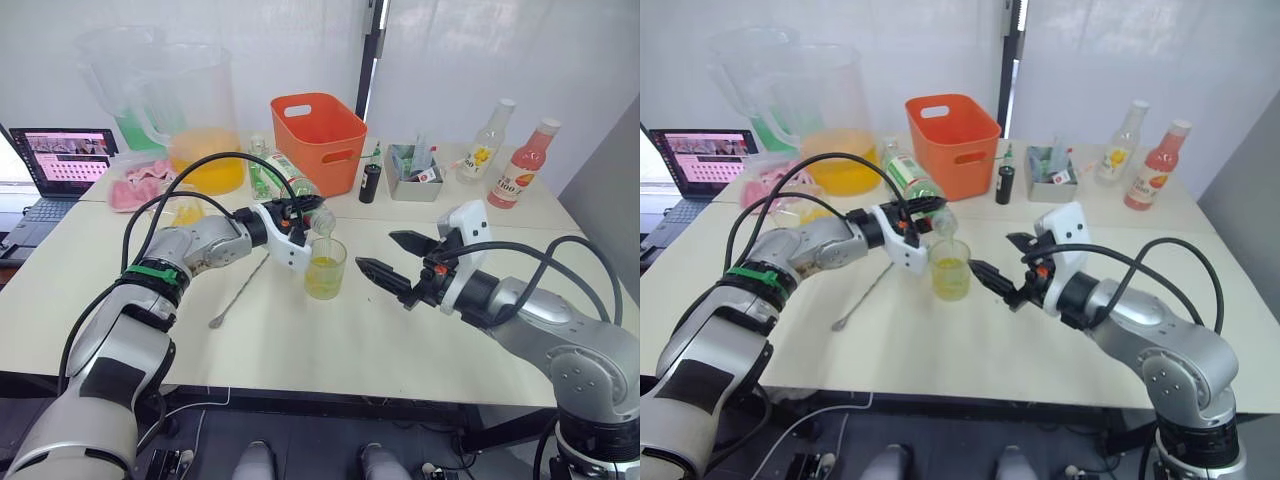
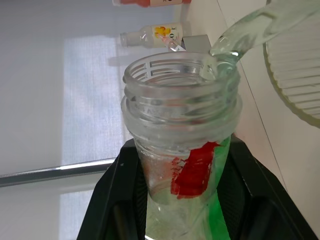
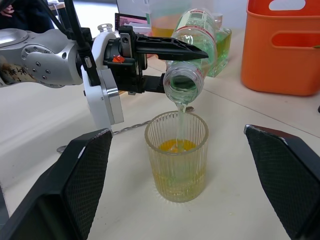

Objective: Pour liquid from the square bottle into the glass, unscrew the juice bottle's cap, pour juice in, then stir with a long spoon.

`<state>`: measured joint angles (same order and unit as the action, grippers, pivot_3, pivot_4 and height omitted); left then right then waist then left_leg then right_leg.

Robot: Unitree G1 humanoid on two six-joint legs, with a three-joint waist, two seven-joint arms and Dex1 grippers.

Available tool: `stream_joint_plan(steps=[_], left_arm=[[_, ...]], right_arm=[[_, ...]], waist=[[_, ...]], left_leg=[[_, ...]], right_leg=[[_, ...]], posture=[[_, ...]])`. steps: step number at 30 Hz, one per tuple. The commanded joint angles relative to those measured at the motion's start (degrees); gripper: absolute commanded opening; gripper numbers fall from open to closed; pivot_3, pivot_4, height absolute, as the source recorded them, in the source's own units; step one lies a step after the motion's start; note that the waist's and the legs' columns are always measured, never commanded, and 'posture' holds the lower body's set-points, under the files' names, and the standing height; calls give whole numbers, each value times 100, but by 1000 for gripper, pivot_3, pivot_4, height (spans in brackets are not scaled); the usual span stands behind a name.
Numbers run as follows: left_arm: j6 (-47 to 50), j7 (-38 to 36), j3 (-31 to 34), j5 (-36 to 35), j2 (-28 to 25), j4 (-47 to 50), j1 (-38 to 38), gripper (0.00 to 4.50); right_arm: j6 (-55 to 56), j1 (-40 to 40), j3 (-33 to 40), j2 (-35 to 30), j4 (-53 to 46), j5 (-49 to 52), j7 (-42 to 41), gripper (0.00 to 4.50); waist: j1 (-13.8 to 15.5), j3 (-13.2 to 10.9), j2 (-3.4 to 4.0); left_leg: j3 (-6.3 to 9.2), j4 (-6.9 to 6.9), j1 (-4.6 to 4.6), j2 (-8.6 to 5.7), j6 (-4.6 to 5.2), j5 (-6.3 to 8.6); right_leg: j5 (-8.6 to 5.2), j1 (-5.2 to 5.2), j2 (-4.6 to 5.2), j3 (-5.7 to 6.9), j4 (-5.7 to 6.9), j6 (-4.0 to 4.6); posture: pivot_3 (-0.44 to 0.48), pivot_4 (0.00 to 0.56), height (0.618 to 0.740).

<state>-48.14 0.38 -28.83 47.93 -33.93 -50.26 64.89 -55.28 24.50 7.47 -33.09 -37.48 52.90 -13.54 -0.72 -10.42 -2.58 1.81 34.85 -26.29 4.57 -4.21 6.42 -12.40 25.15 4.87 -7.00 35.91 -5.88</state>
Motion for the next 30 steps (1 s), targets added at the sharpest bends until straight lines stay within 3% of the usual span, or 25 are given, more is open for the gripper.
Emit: stream_joint_plan(steps=[1, 12, 16, 24, 30], left_arm=[[141, -589, 440, -901, 112, 175, -49, 1469], [1157, -2411, 1370, -3001, 415, 881, -510, 1469], [2886, -3269, 2159, -4495, 703, 1630, -682, 1469], [5287, -3754, 3004, -5586, 366, 3621, -1484, 1469], [7005, -3635, 3889, -6786, 182, 5483, -2389, 1469]], right_arm=[[62, 112, 56, -76, -62, -28, -52, 4466], [128, 284, 4, -131, 92, -66, -370, 4466], [141, 452, 34, -234, 291, -75, -635, 4466], [331, 723, -76, -716, 921, -397, -1557, 4466], [712, 1000, -334, -997, 1708, -864, -2434, 4466]], waist=[[1, 0, 0], [-12, 0, 0], [-18, 0, 0], [-120, 0, 0], [-176, 0, 0]], left_leg=[[0, 0, 0, 0, 0, 0], [1, 2, 2, 0, 1, -1], [3, 6, 2, 0, 2, -1], [8, 4, 7, 0, 5, -3], [13, 6, 9, 1, 7, -5]], right_leg=[[0, 0, 0, 0, 1, 0], [0, -1, 0, -1, 8, 3], [2, -2, 0, -2, 10, 7], [3, -2, -5, -4, 19, 13], [2, -6, -8, -4, 19, 14]], posture=[[0, 150, 717], [0, 150, 717], [0, 150, 717], [0, 150, 717], [0, 150, 717]])
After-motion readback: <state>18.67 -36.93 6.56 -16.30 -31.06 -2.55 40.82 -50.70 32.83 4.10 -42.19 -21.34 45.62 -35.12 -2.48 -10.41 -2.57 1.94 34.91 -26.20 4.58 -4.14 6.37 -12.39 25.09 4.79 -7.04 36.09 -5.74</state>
